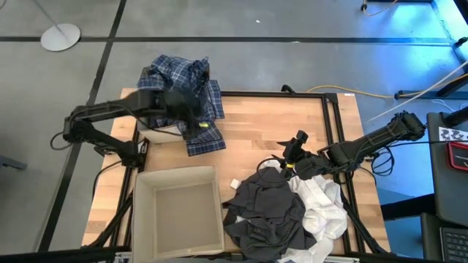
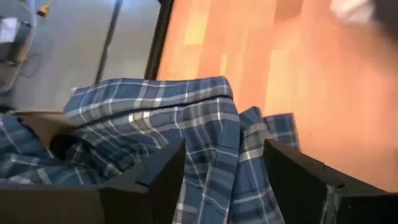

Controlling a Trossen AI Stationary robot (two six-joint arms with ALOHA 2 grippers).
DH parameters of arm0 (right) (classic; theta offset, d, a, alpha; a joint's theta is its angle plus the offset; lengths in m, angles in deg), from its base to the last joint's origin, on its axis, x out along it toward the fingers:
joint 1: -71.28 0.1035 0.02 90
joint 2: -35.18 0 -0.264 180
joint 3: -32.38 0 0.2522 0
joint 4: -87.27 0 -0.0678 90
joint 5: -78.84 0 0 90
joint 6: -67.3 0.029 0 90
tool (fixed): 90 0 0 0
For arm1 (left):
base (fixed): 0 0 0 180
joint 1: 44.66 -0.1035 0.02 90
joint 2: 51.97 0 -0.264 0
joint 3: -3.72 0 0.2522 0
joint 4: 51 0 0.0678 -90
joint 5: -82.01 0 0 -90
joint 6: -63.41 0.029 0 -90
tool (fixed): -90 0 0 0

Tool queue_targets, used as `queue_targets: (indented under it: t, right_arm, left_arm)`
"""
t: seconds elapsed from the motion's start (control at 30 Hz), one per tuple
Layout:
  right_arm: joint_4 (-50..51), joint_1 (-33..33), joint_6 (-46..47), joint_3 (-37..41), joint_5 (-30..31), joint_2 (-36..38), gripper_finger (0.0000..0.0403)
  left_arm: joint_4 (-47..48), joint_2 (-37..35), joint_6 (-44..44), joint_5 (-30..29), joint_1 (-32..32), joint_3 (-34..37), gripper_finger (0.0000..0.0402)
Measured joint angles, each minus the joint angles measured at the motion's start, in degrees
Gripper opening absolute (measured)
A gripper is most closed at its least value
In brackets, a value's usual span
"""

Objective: Sort clothes
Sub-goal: Put the blue long sleeve shirt into the top laundry organizer

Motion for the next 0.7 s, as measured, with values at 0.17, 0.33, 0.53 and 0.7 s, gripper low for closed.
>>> queue_targets:
  t: [0.17,0.33,0.53,0.7]
  right_arm:
    - [0.0,0.0,0.0,0.0,-0.1,0.0,0.0241]
    - [-0.4,0.0,-1.1,0.0,0.2,0.0,0.0241]
    - [-0.7,0.0,-1.4,0.0,0.5,0.0,0.0241]
    - [-0.7,0.0,-1.5,0.0,0.5,0.0,0.0241]
  left_arm:
    - [-0.7,2.0,0.1,-2.0,2.9,2.1,0.0208]
    - [-2.2,2.8,1.0,-2.4,3.3,5.1,0.0208]
    - [-3.5,2.8,2.4,-7.8,3.4,7.2,0.0181]
    - [-3.6,3.1,3.1,-8.0,3.2,7.3,0.0131]
